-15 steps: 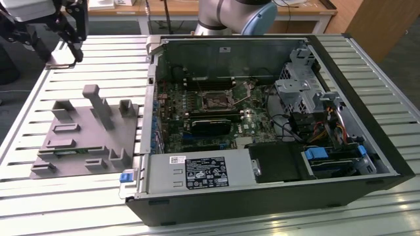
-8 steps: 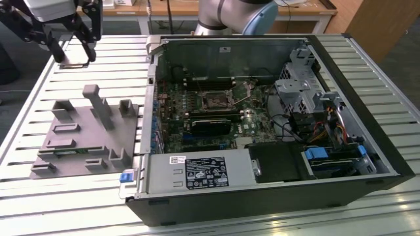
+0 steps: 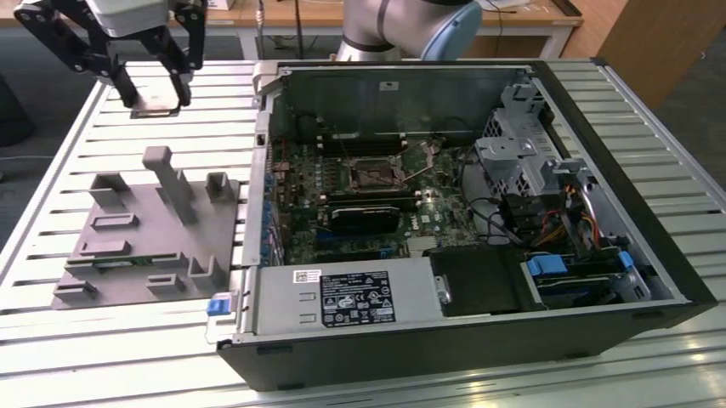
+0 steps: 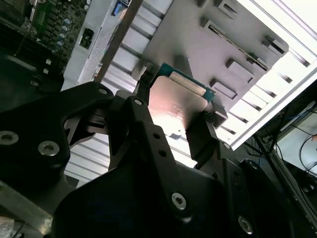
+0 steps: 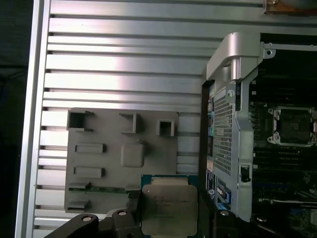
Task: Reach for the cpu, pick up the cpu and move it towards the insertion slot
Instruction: 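Pick up the cpu and move it towards the insertion slot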
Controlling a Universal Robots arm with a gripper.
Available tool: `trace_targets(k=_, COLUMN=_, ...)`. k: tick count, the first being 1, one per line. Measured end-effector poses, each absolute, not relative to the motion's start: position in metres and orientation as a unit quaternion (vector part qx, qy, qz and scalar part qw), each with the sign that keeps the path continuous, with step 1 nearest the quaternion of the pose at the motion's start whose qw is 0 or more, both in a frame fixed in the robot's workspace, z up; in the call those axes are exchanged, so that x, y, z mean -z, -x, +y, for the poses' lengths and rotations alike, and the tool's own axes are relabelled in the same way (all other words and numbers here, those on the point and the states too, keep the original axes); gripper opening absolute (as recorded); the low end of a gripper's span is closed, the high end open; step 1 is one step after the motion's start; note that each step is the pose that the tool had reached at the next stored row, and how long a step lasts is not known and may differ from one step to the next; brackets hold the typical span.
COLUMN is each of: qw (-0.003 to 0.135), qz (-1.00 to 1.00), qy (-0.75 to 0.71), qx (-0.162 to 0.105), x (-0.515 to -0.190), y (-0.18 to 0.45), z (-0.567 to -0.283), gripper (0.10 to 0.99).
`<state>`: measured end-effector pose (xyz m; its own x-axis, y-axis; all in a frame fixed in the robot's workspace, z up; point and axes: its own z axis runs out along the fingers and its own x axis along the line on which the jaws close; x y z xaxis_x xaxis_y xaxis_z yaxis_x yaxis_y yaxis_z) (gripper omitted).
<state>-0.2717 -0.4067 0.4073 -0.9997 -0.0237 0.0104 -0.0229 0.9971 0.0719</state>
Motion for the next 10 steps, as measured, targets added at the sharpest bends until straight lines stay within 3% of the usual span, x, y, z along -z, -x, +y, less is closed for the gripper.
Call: trace_targets(k=10, qw=0.006, qz=-0.999, qy=-0.012, qx=0.036, x=-0.407, y=0.235, z=-0.407, gripper=0.541)
